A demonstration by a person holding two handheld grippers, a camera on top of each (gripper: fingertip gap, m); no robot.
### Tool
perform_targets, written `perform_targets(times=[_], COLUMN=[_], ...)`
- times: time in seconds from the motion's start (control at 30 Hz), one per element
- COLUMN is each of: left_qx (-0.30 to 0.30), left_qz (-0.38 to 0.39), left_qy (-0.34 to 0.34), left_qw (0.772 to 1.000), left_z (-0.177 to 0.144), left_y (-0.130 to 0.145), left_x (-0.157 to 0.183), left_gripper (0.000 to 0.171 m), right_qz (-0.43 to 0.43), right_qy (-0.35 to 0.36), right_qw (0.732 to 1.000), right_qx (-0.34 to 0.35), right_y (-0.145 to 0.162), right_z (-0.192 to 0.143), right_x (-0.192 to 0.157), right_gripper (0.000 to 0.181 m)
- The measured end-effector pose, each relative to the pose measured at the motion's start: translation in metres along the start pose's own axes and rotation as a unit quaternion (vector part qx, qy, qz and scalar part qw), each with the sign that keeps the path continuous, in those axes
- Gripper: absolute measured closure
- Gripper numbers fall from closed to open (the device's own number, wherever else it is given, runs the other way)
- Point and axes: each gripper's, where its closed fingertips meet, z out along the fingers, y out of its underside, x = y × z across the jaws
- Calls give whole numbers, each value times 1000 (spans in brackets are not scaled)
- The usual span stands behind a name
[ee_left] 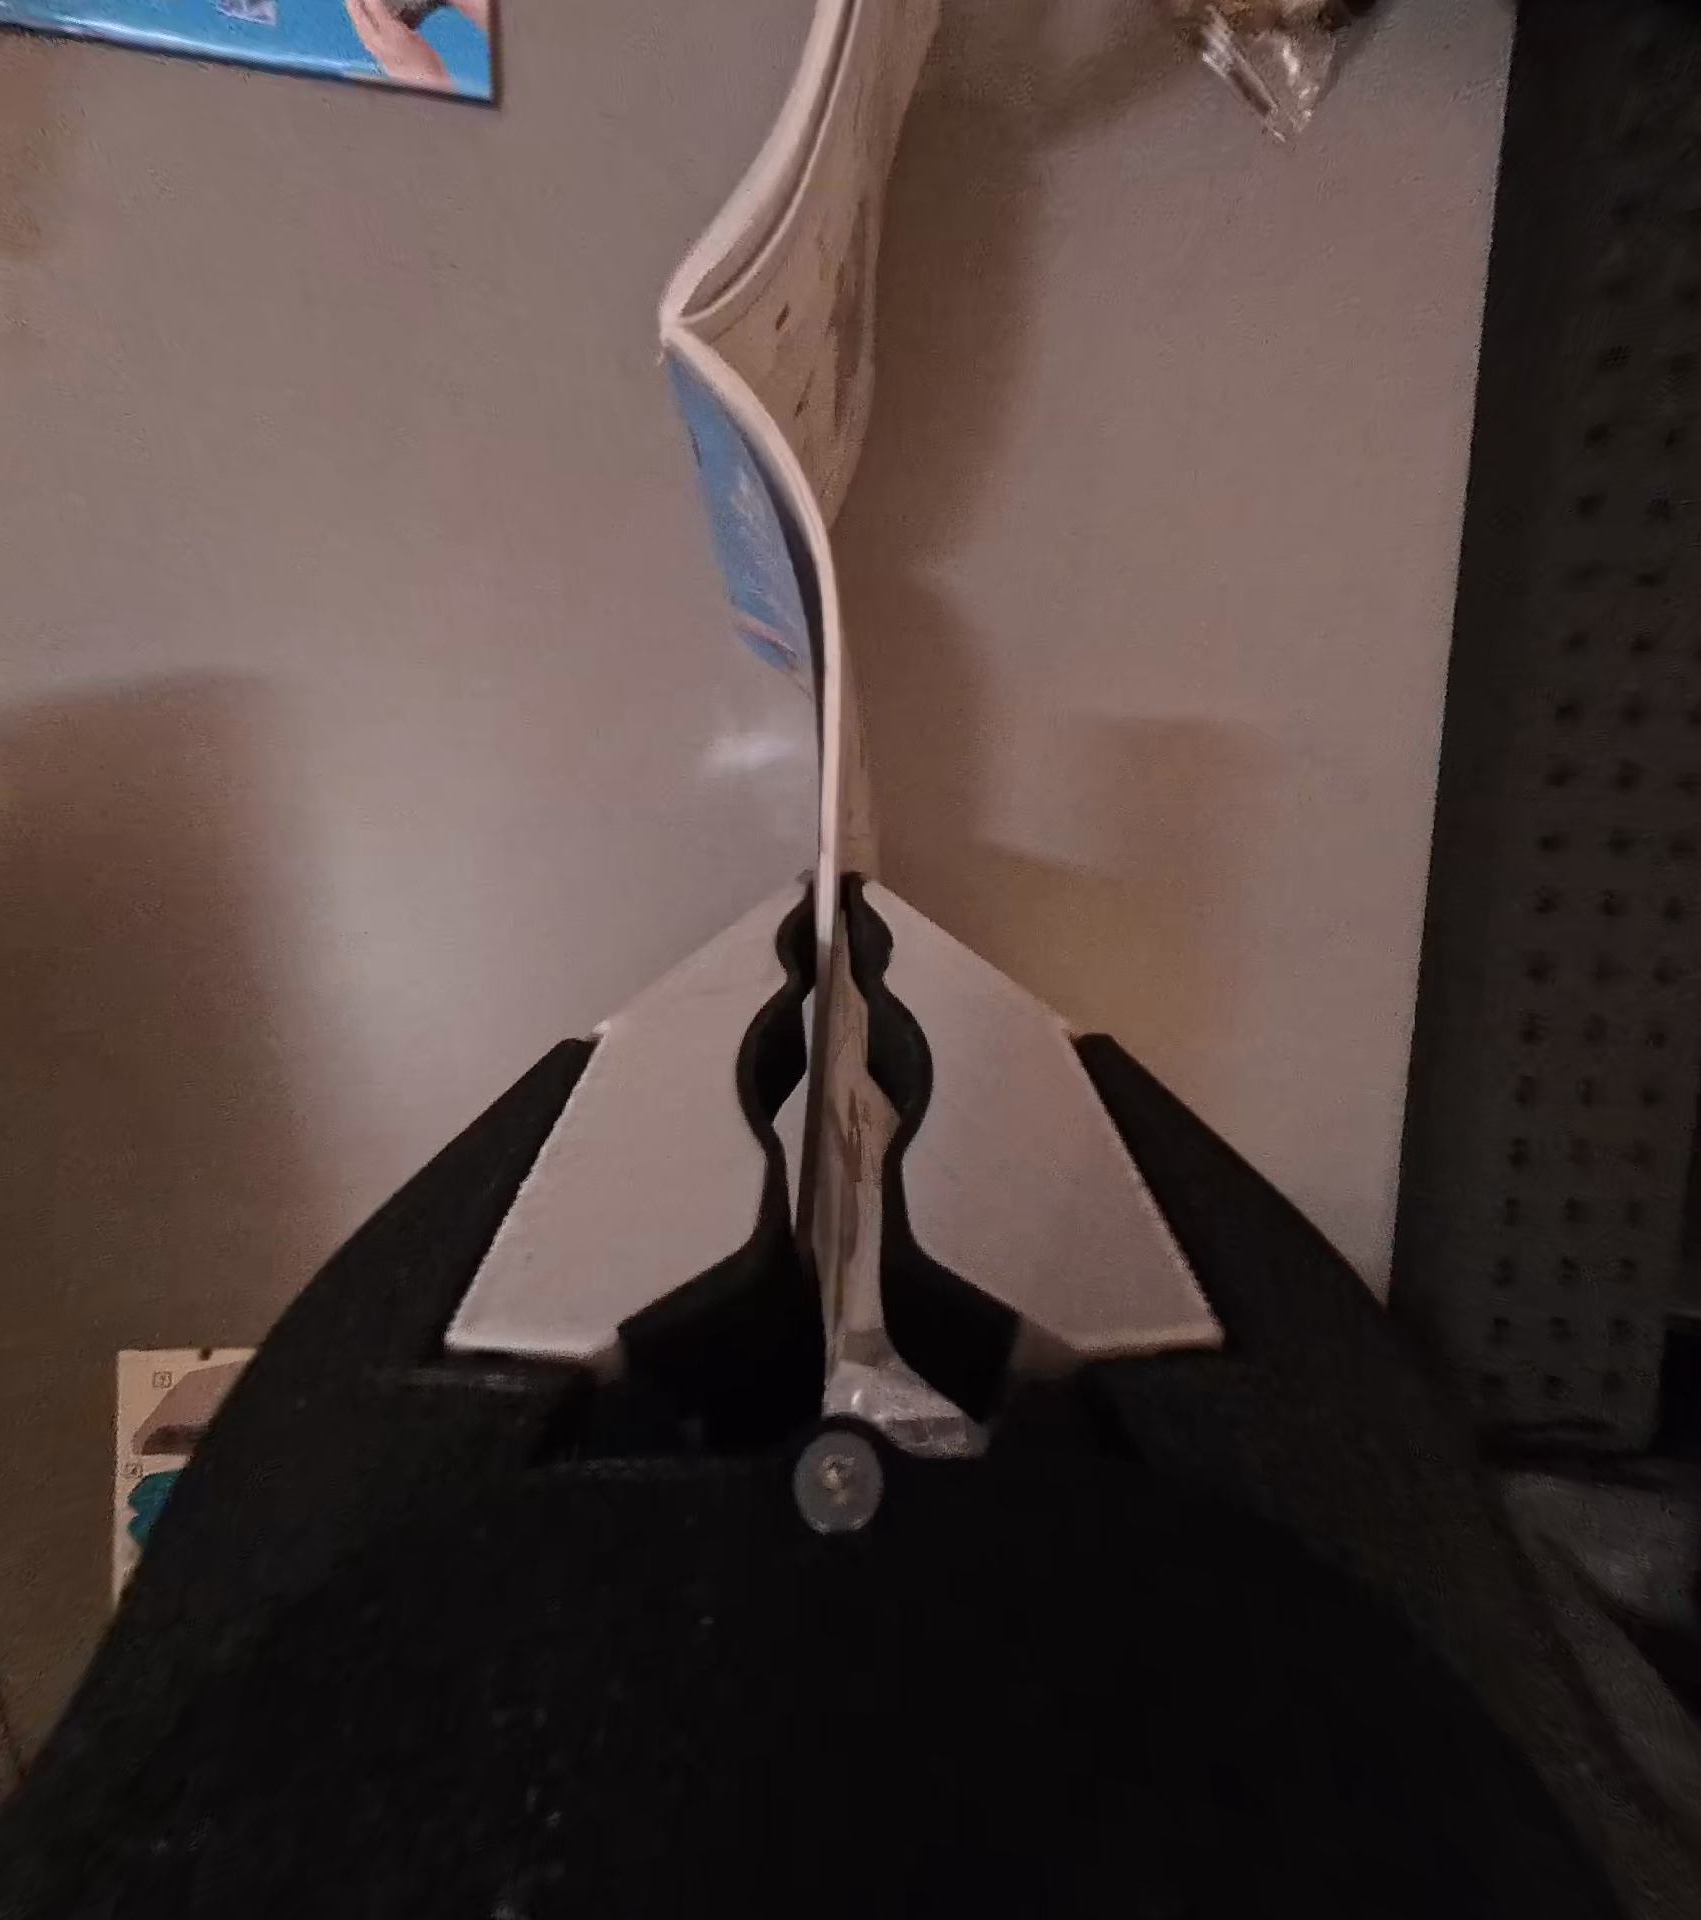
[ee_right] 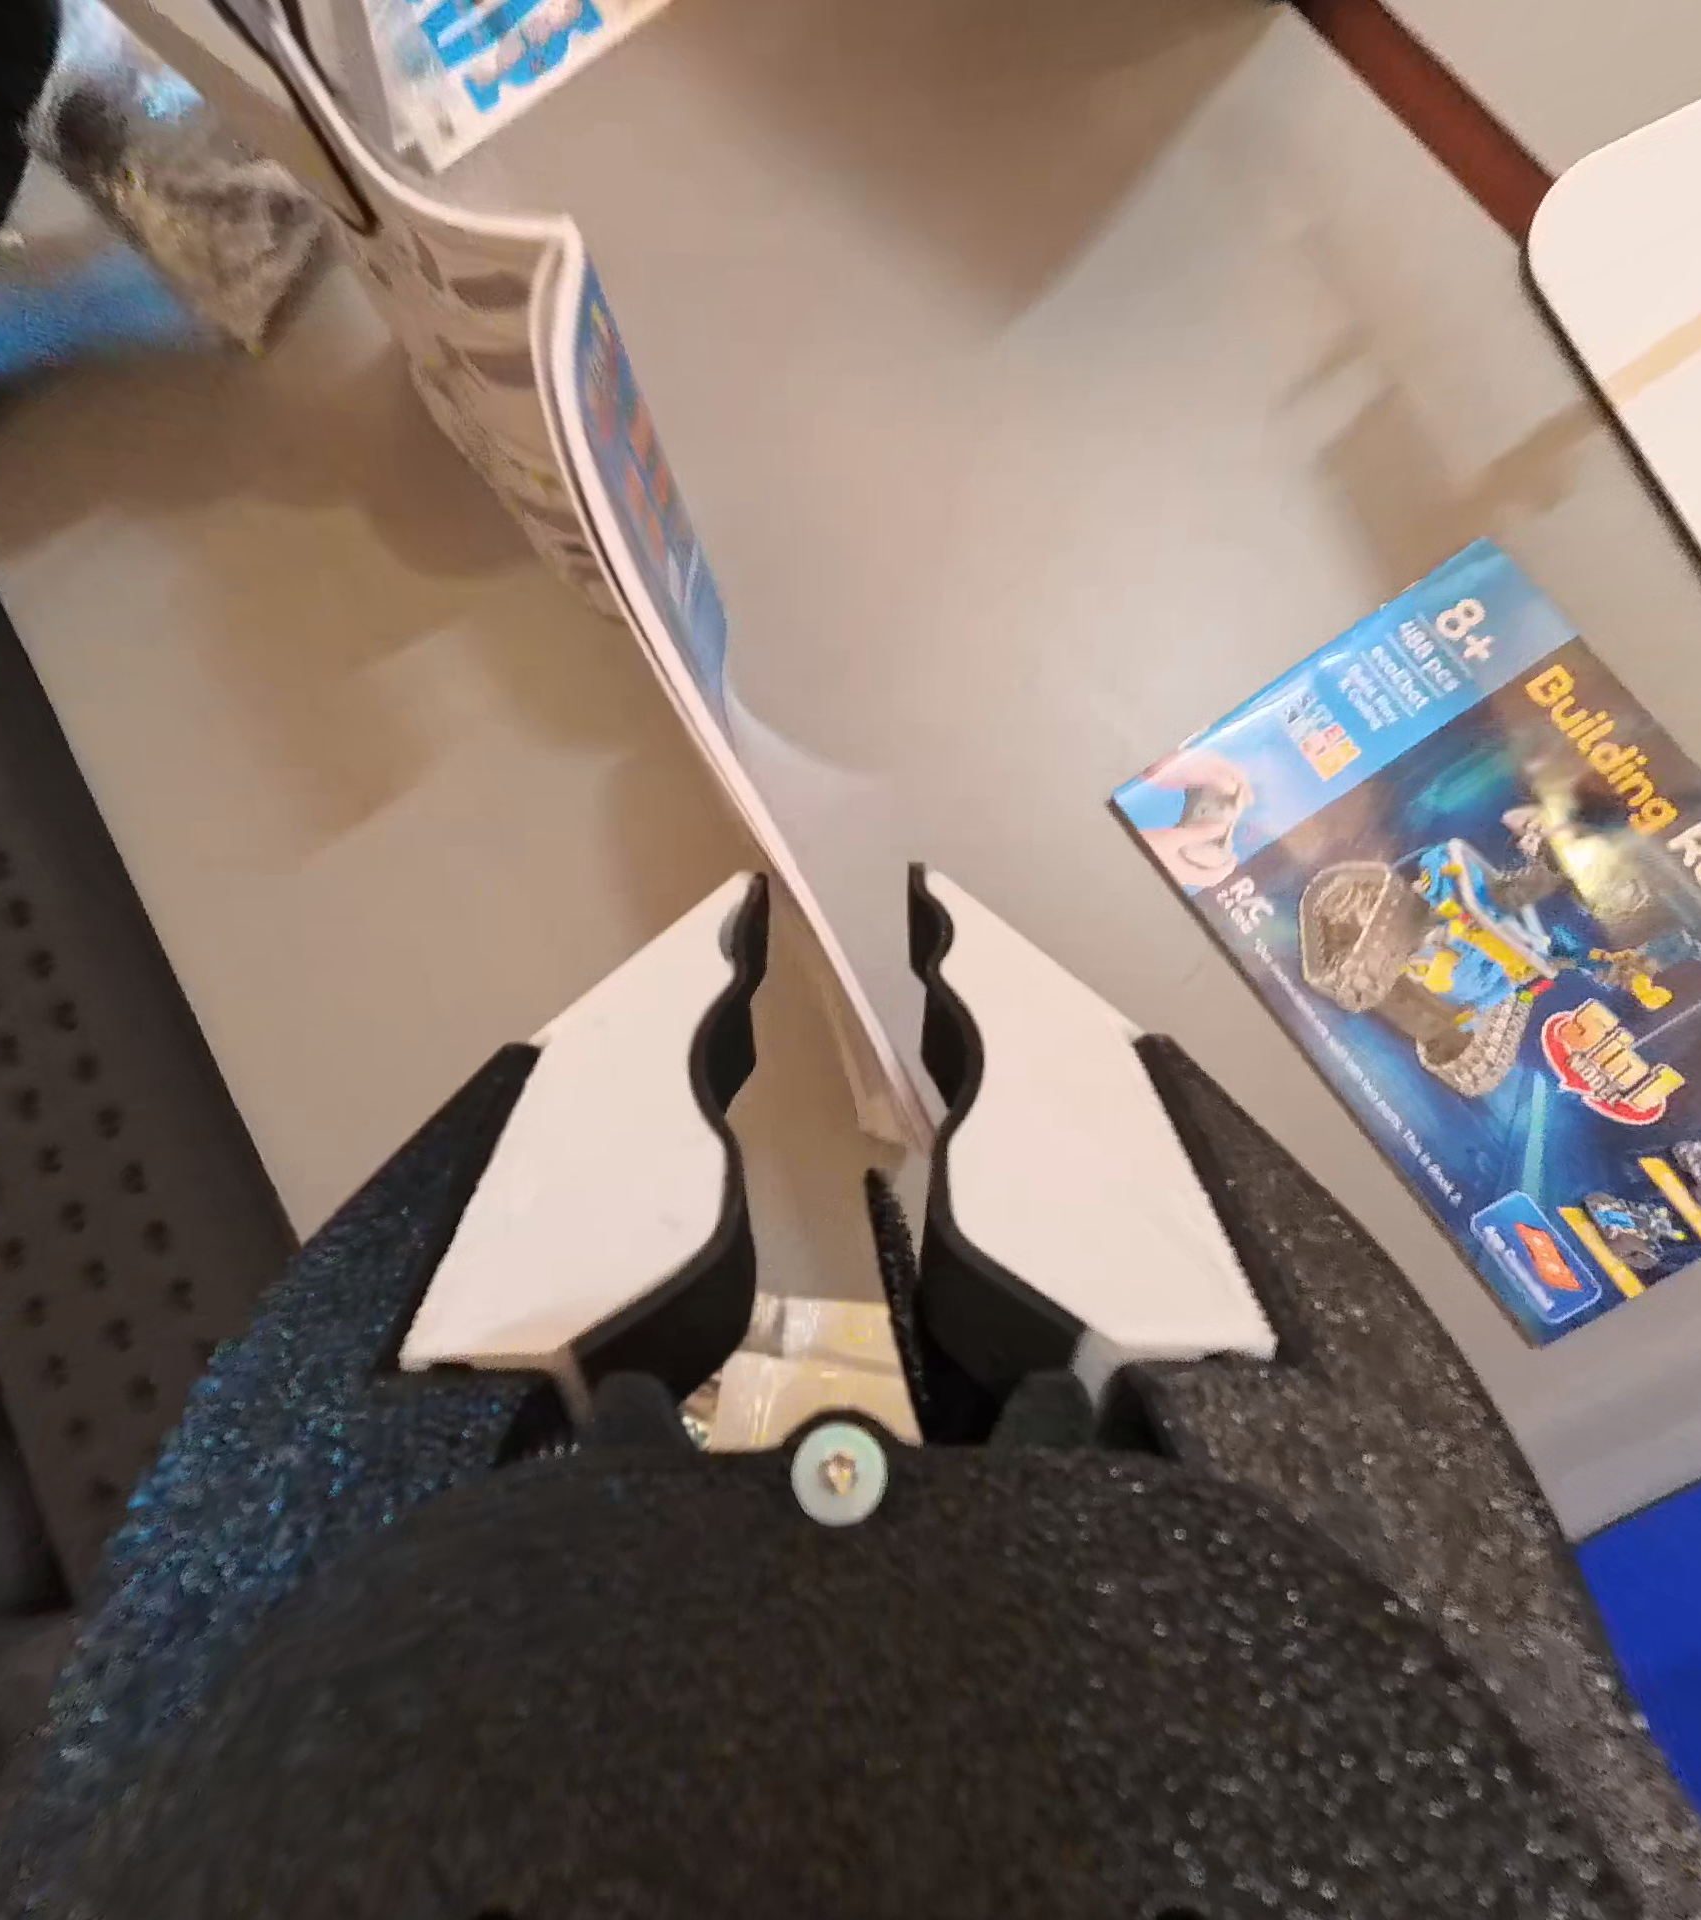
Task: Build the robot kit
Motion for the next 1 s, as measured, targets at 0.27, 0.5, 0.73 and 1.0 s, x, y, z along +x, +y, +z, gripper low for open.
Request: perform_targets(times=[0.27,0.5,0.73,1.0], left_qx=[-16,-44,11,61], left_qz=[-6,-31,-76,-129], left_qy=[-58,-81,-63,-74], left_qw=[998,995,995,987], left_z=[7,1,-9,-14], left_y=[19,53,62,58], left_x=[6,-3,-13,-42], left_gripper=[155,154,169,170], right_qz=[-15,-25,12,63], right_qy=[38,92,29,43], right_qw=[999,993,999,996], right_qx=[-25,-67,-10,43], right_y=[2,31,33,25], right_z=[19,13,7,10], right_x=[-16,-3,-15,11], right_gripper=[151,156,178,178])
